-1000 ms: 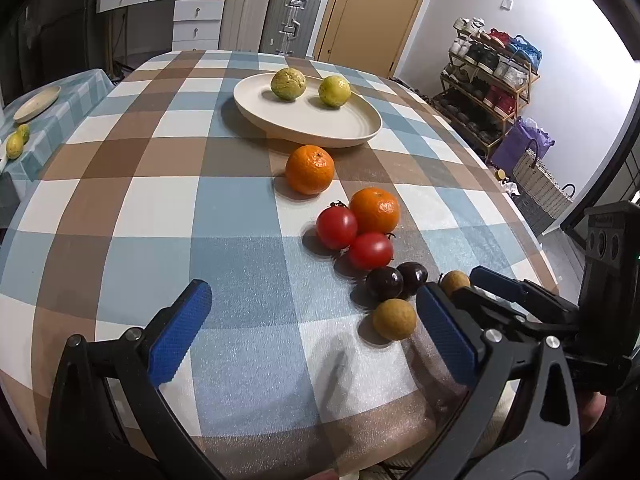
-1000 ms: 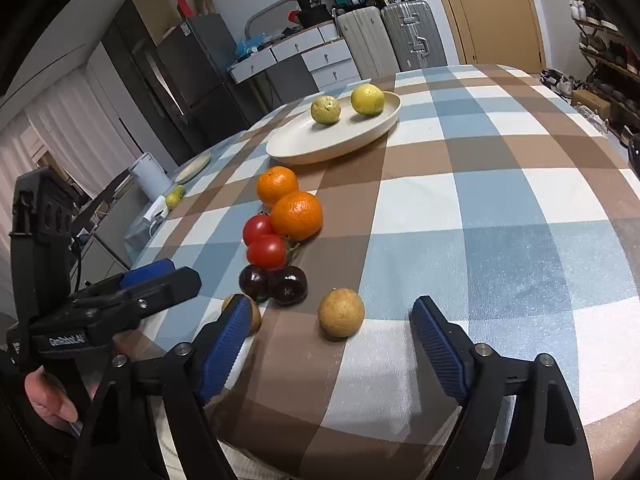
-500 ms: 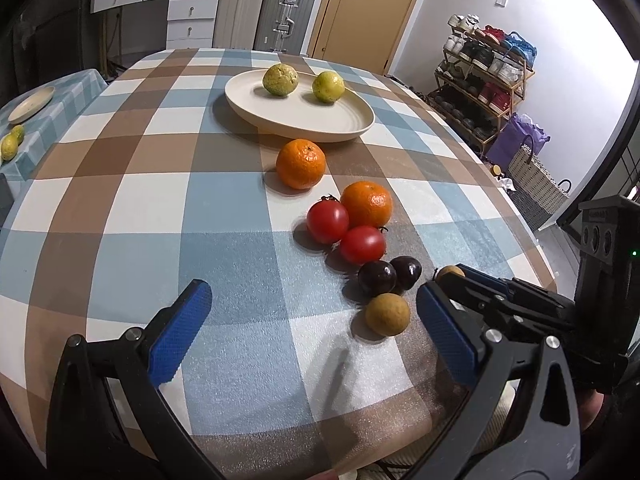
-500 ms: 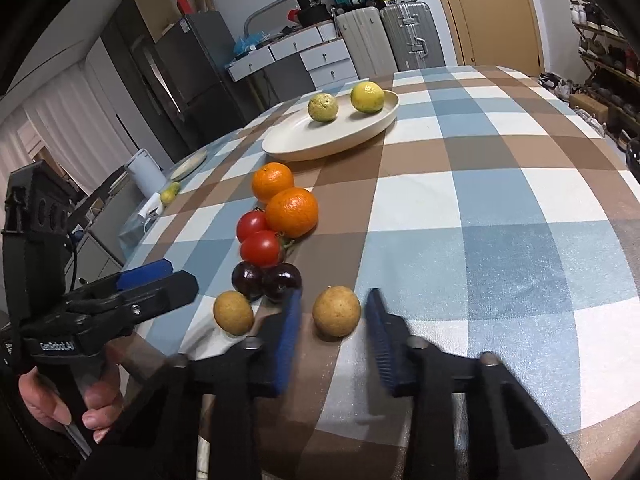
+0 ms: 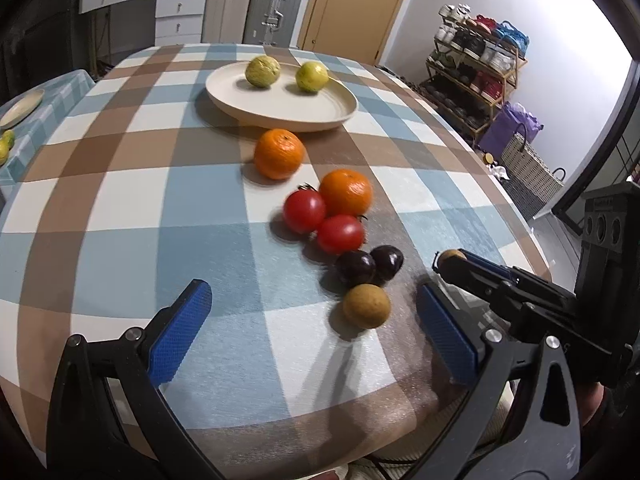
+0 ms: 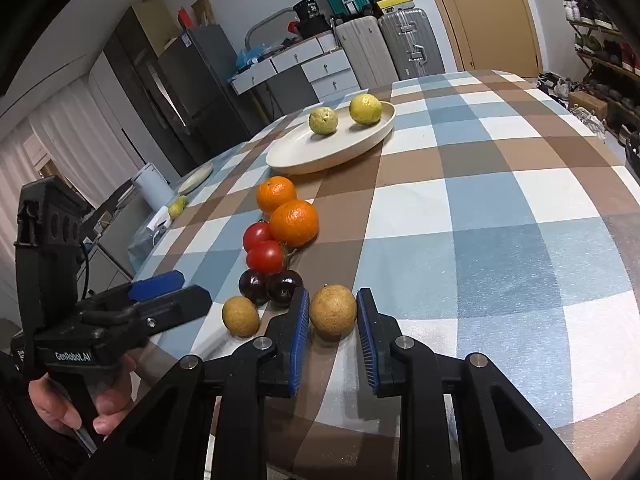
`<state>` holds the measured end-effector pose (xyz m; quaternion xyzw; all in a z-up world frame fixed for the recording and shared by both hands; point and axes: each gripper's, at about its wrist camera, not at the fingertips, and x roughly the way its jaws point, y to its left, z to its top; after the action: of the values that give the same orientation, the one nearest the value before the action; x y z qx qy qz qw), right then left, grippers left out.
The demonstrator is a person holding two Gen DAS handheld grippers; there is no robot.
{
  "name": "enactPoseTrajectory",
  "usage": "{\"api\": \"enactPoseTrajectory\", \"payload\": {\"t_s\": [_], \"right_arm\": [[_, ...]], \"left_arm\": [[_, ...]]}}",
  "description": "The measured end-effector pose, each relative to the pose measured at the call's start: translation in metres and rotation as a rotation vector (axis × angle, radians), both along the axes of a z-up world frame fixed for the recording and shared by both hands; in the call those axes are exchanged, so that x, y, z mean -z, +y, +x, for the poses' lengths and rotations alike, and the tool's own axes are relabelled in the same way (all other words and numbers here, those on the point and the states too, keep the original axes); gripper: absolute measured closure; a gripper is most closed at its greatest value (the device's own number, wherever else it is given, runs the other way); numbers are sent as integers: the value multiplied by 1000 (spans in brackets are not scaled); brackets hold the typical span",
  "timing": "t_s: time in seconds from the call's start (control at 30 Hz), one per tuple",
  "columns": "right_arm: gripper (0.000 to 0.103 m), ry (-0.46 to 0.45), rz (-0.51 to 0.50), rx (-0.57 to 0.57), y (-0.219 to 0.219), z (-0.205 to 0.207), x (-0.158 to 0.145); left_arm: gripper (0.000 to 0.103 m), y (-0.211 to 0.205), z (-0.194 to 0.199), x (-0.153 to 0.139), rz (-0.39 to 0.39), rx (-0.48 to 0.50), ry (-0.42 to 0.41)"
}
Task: Organize fruits
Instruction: 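Grasp a brown kiwi with the right gripper while the left gripper grasps another kiwi, then carry both kiwis to the plate and set them beside the citrus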
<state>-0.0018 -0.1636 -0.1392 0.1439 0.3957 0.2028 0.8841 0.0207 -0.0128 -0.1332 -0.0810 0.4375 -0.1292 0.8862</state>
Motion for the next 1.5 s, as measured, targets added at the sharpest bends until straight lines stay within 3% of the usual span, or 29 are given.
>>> {"api": "enactPoseTrajectory", "payload": {"t_s": [0.23, 0.37, 0.5, 0.67, 0.73, 0.77, 0.83, 0.9, 1.23, 1.5], "right_arm": [[78, -21, 15, 3, -5, -4, -1], [78, -32, 17, 3, -8, -5, -1], [78, -37, 21, -2, -10, -5, -2], [78, -39, 28, 0, -12, -5, -4], [78, -43, 22, -5, -11, -6, -4], [78, -41, 22, -3, -11, -6, -4], [78, -30, 45, -2, -13, -5, -4], [78, -27, 61, -2, -14, -5, -5], [78, -55, 36, -26, -3, -7, -19], [78, -53, 49, -55, 7, 7, -24]], "left_arm": [[1, -19, 5, 10, 17, 47, 36], [1, -27, 9, 14, 71, 28, 49], [7, -26, 13, 16, 44, 23, 68], [28, -25, 14, 14, 24, 38, 75], [47, -22, 17, 13, -27, 56, 101], [51, -21, 17, 13, -42, 60, 114], [68, -22, 18, 13, -40, 69, 129], [78, -23, 16, 13, -43, 80, 135], [78, -16, 9, 10, -78, 85, 118], [78, 9, 20, -10, -123, 59, 83]]}}
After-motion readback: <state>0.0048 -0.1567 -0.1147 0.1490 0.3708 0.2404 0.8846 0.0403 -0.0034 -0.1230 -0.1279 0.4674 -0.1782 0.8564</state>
